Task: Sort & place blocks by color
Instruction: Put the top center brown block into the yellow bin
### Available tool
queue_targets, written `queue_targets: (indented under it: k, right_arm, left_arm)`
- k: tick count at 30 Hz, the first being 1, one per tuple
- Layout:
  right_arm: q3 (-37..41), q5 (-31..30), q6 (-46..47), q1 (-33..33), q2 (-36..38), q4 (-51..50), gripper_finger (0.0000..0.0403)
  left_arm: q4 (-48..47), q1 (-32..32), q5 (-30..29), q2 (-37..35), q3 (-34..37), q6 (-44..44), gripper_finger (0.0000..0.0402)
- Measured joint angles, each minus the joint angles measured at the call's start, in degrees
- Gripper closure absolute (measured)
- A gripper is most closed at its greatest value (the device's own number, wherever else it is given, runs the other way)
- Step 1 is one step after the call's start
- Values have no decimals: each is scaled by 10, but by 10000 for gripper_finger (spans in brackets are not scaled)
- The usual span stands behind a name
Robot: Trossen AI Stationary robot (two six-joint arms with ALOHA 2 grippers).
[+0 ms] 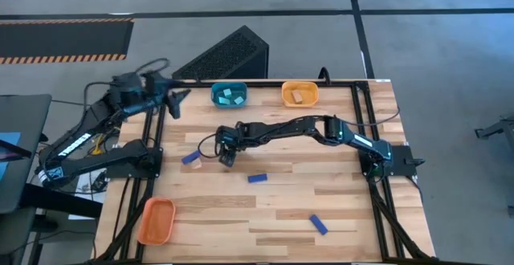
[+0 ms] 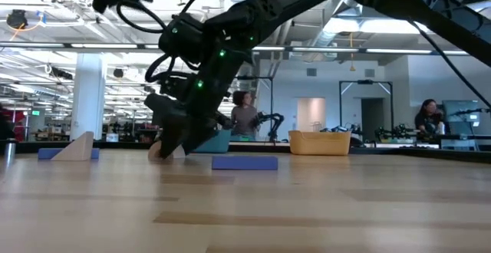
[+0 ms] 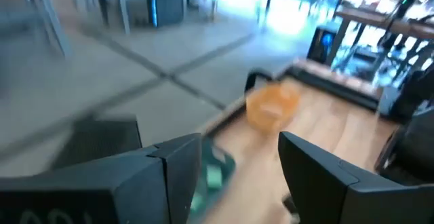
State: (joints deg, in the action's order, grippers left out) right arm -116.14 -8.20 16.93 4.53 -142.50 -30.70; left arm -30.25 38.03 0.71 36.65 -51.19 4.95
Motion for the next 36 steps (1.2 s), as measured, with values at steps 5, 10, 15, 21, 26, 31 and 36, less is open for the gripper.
queue_targets:
  k: [5,10,15,21,26,31,36]
  right_arm:
    - [0,1,30,3,4,-15,242]
    - [1,18,65,2,16,-37,292]
    - [3,7,57,3,53,-134,292]
    - [24,-41,-32,16,137,-196,292]
    - [133,-43,-77,71,237,-201,292]
    - [329,-44,-84,151,375,-134,292]
    - [500,-39,-76,259,472,-3,292]
  left_arm:
    - [19,0,-17,-24,-9,-44,215]
    - [-12,0,-22,-42,-3,-43,217]
    - [-5,0,-22,-58,30,-11,228]
    - [45,-2,-23,-69,86,61,242]
    - [117,-3,-31,-68,137,156,251]
    - [229,-19,-47,-68,198,248,253]
    - [283,-43,-88,-58,235,329,253]
